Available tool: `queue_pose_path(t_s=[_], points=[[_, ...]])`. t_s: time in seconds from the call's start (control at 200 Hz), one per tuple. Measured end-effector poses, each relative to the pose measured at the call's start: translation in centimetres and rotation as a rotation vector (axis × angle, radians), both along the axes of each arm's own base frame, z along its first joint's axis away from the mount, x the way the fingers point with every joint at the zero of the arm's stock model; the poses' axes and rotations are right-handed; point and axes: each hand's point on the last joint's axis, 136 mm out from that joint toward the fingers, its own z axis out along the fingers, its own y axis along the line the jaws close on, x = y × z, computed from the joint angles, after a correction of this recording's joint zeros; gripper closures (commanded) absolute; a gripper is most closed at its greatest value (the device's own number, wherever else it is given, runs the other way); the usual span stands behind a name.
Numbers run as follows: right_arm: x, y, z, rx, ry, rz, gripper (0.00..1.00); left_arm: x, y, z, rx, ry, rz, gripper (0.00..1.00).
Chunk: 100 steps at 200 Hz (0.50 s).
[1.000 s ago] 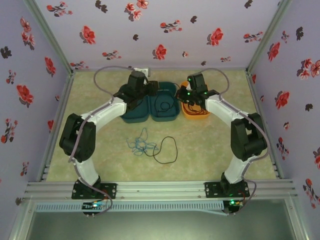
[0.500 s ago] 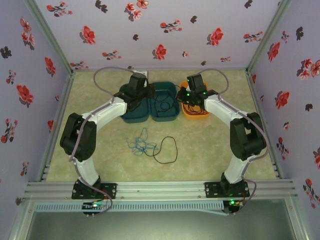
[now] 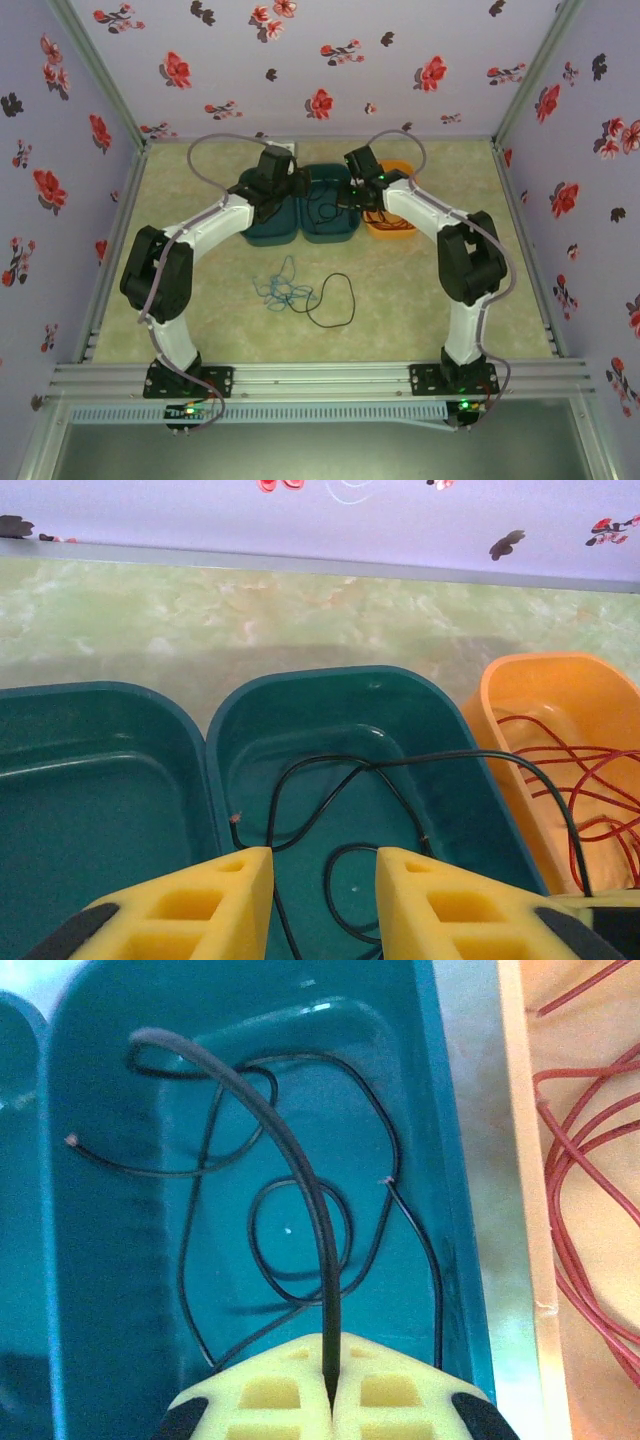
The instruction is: Untangle the cables
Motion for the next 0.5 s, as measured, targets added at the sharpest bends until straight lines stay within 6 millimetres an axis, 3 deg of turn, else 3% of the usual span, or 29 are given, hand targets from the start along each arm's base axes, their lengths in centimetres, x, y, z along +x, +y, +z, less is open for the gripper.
queue_pose_path(t_s=[0.255, 0.5], points=[[-0.2, 1.7, -3.1, -0.100, 0.078, 0.100, 1.00, 0.0, -0.1, 0.0, -0.007, -0.001, -0.006, 0.67], [-1.8, 2.3, -5.5, -0.181, 0.157, 0.188, 1.00, -0.4, 0.1, -1.2, 0.000, 0.021, -0.008, 0.63]])
